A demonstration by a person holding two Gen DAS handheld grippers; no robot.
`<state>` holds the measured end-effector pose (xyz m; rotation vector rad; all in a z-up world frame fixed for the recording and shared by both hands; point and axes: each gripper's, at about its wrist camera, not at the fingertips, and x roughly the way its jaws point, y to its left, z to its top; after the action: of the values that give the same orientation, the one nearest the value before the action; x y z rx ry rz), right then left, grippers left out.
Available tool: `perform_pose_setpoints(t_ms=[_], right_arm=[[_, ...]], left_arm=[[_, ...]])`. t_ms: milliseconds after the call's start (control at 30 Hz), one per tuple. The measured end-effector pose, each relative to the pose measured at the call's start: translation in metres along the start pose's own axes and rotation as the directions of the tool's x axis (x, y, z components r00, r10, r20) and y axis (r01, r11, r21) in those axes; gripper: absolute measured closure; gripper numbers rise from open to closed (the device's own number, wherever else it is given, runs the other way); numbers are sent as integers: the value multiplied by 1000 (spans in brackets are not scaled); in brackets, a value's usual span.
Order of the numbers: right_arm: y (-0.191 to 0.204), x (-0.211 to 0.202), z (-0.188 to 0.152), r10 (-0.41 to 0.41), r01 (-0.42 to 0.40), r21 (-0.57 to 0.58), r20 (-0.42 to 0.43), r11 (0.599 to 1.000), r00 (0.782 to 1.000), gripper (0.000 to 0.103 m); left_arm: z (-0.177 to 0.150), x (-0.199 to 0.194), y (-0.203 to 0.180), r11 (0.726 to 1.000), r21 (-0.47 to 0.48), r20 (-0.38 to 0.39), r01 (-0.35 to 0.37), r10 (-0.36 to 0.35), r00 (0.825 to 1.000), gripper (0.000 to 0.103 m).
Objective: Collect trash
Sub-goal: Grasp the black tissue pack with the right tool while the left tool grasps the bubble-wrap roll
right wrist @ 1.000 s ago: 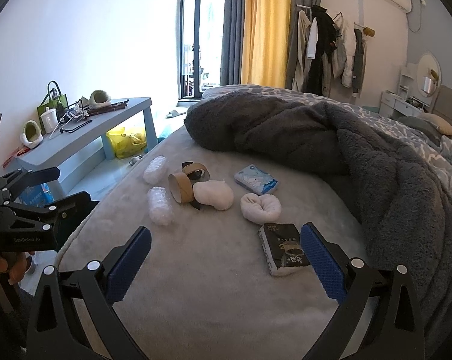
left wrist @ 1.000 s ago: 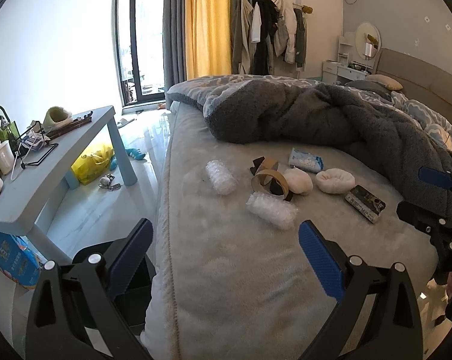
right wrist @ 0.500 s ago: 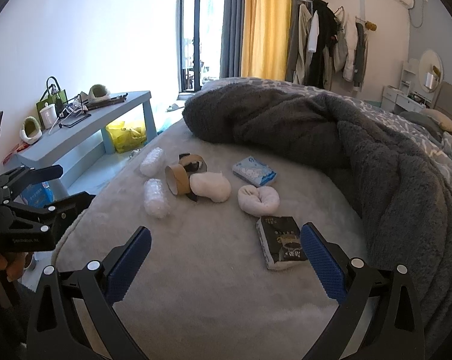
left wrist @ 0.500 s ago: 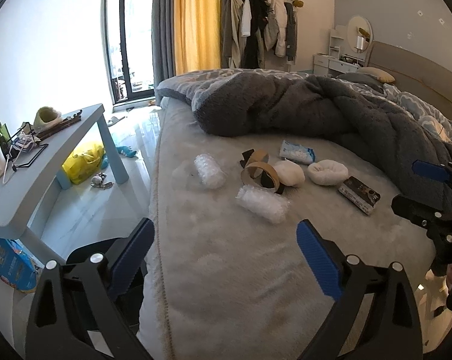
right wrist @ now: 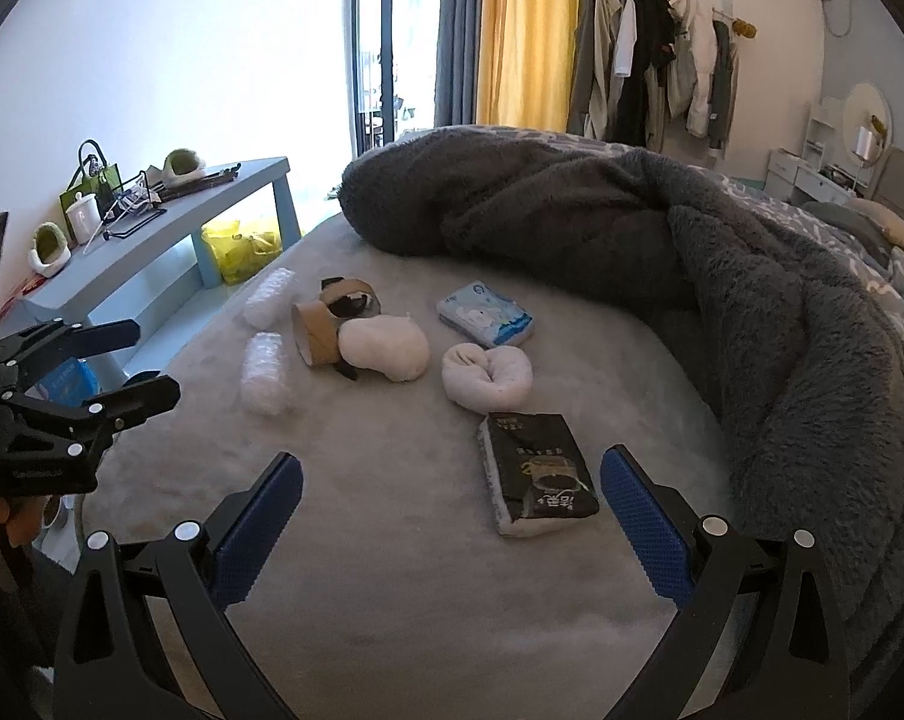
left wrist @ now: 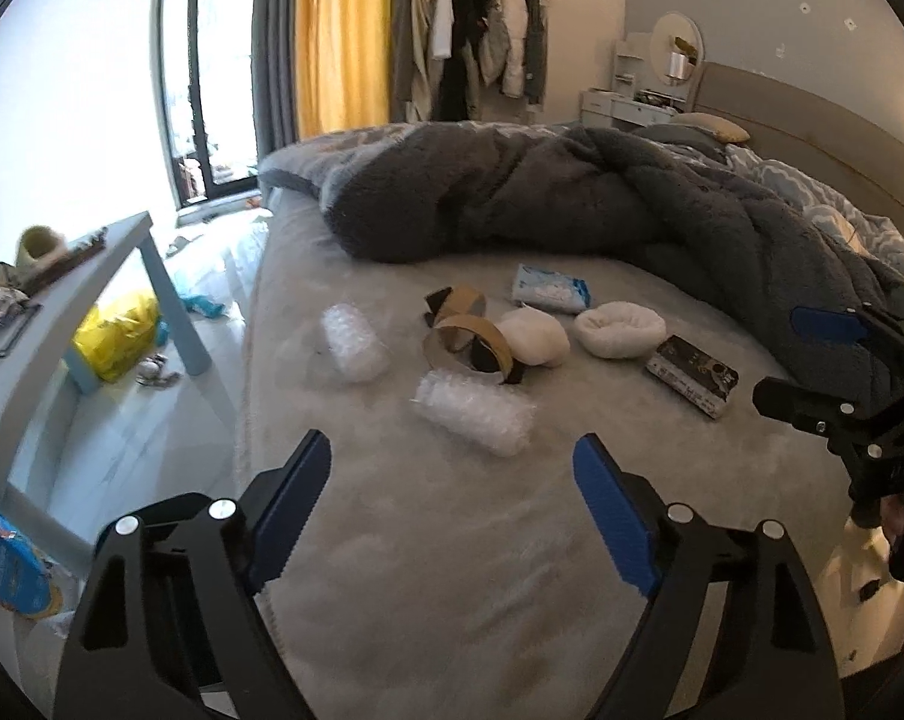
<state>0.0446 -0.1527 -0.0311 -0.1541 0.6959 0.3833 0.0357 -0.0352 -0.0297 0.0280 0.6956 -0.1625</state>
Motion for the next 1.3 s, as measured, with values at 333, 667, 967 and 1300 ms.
perform_pose_setpoints(t_ms=[333,667,967,1300], right_arm=[[-30,36,-9,17,-17,6,-78,1000,997,3],[-54,75,-6,4,4,58,-133,998,991,3],[-54,103,-11,17,-9,39,-224,999,975,32],[-61,87,-8,71,-53,86,-227,995,971,46]], left_arm=[[6,31,10,994,80,-2,74,-74,997,10],[10,63,13,974,151,-71,167,-158,985,6],[8,81,18,966,180,-114,187,-168,979,6],[12,92,17,960,160,-122,231,-213,969,7]])
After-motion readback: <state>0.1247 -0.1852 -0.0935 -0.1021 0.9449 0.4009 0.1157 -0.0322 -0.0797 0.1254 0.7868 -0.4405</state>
